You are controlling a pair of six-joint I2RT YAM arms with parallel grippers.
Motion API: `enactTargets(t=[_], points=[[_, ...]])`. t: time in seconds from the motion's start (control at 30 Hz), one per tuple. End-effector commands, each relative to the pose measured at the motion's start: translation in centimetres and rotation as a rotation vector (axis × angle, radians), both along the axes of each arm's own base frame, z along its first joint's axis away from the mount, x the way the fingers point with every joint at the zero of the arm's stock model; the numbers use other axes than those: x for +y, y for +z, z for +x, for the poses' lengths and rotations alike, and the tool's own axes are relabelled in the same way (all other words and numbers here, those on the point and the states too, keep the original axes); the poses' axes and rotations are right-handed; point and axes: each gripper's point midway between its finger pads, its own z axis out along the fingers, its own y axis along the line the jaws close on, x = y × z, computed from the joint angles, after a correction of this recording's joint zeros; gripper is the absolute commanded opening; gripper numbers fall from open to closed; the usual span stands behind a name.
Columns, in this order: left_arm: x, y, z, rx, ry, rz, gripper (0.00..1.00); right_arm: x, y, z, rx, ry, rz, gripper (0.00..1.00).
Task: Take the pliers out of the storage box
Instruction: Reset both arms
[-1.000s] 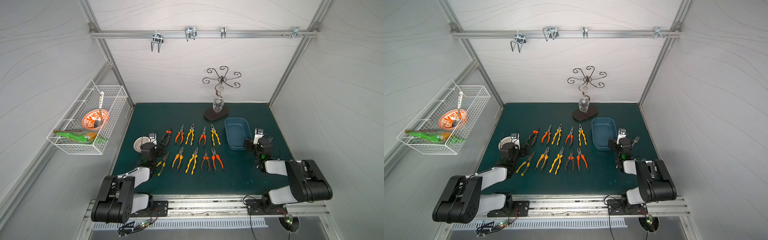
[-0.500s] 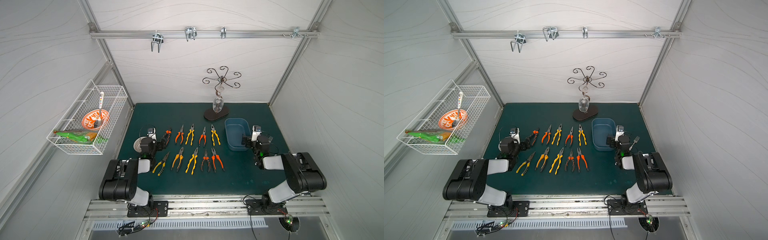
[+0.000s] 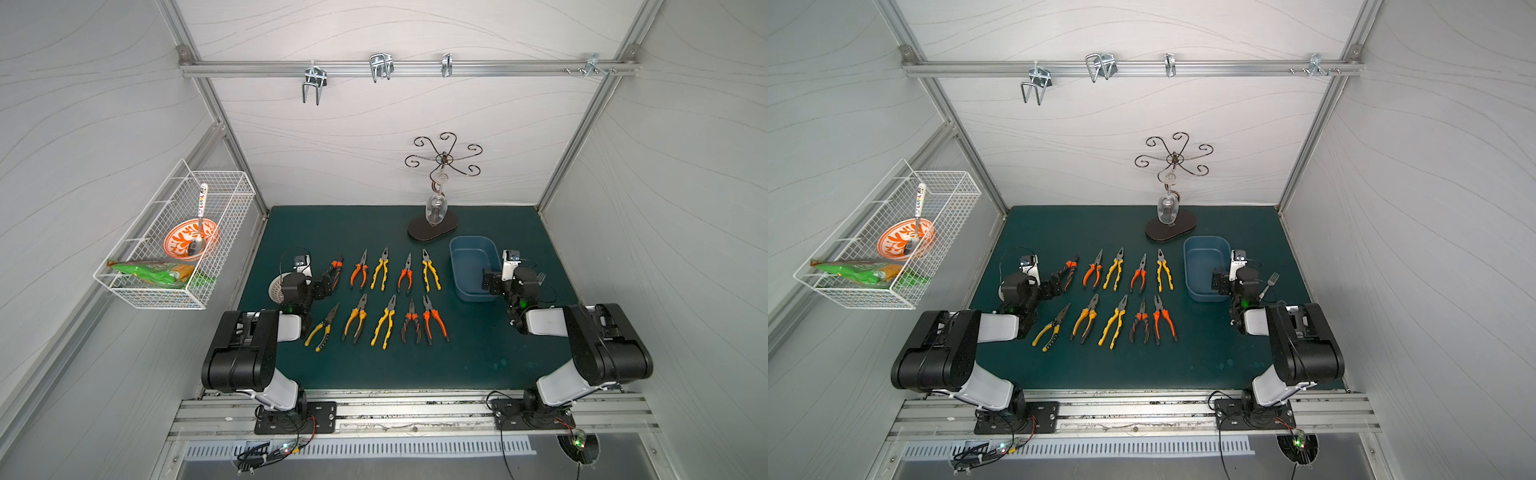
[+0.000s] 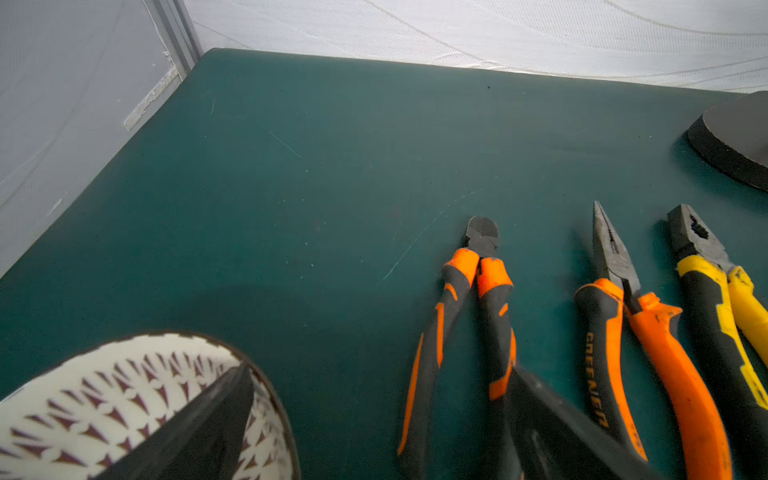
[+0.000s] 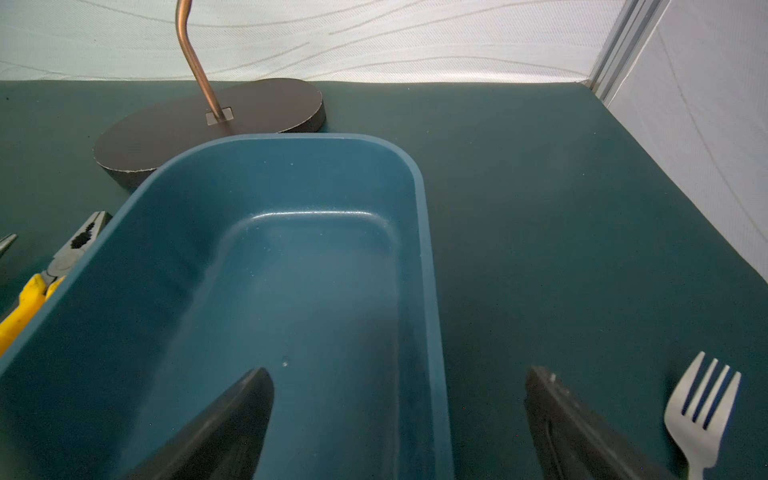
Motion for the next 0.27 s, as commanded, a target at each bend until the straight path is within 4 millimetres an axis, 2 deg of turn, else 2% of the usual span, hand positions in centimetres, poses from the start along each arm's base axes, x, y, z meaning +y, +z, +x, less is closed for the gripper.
enactTargets(t=[0.0, 0.23], points=[[0.17, 1.86, 1.20, -0.065, 0.006, -0.002, 1.00, 0.00, -0.36, 0.36, 0.021, 0.006, 0.011, 0.99], [0.20, 1.94, 1.25, -0.066, 0.007, -0.001, 1.00, -0.05, -0.28, 0.26, 0.019, 0.012, 0.021, 0.99]])
